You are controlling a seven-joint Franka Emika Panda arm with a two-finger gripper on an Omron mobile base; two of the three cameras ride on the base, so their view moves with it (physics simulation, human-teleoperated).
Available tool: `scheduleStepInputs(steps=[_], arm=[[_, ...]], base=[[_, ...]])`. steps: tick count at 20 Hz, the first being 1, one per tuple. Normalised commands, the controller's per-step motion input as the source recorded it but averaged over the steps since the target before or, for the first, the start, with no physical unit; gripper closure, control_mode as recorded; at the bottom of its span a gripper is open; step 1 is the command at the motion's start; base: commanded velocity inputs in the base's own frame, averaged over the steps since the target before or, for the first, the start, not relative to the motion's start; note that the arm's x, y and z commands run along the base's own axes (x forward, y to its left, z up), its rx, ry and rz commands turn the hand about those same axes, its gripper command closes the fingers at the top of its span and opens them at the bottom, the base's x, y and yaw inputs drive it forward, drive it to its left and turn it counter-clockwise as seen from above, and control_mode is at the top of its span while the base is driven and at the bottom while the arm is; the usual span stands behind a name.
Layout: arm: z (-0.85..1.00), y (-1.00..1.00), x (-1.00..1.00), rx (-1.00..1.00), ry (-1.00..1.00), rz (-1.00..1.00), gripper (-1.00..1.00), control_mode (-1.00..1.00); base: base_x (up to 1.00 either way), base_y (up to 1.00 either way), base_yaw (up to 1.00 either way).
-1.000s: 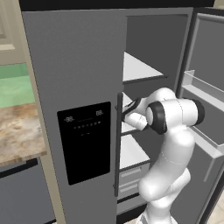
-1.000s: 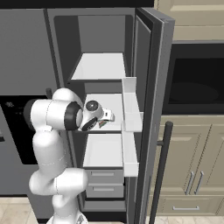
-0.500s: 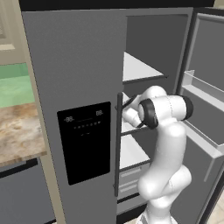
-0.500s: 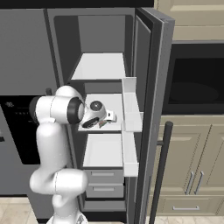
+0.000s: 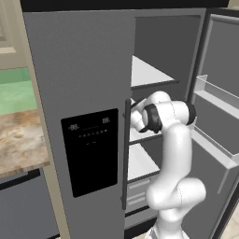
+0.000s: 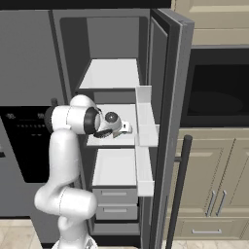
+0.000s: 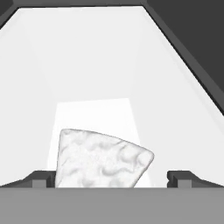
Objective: Take the cakes from the fridge and place them on the empty tray on the dining counter.
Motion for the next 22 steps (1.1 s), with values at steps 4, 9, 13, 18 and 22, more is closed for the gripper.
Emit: scheduleStepInputs(steps=[4, 9, 13, 18, 22], arm=[[-0.63, 0.0, 0.2, 0.0, 0.0, 0.0, 1.0, -1.0], [-0.45, 0.0, 0.12, 0.0, 0.01, 0.0, 1.0, -1.0], [-0.02, 0.04, 0.06, 0.0, 0.0, 0.0, 1.0, -1.0], [0.09, 0.2, -0.24, 0.0, 0.0, 0.0, 1.0, -1.0], [0.33, 0.02, -0.46, 0.0, 0.0, 0.01, 1.0, -1.0]], base=[[0.0, 0.0, 0.0], [0.0, 0.0, 0.0], [0.0, 0.0, 0.0], [0.0, 0.0, 0.0], [0.0, 0.0, 0.0]])
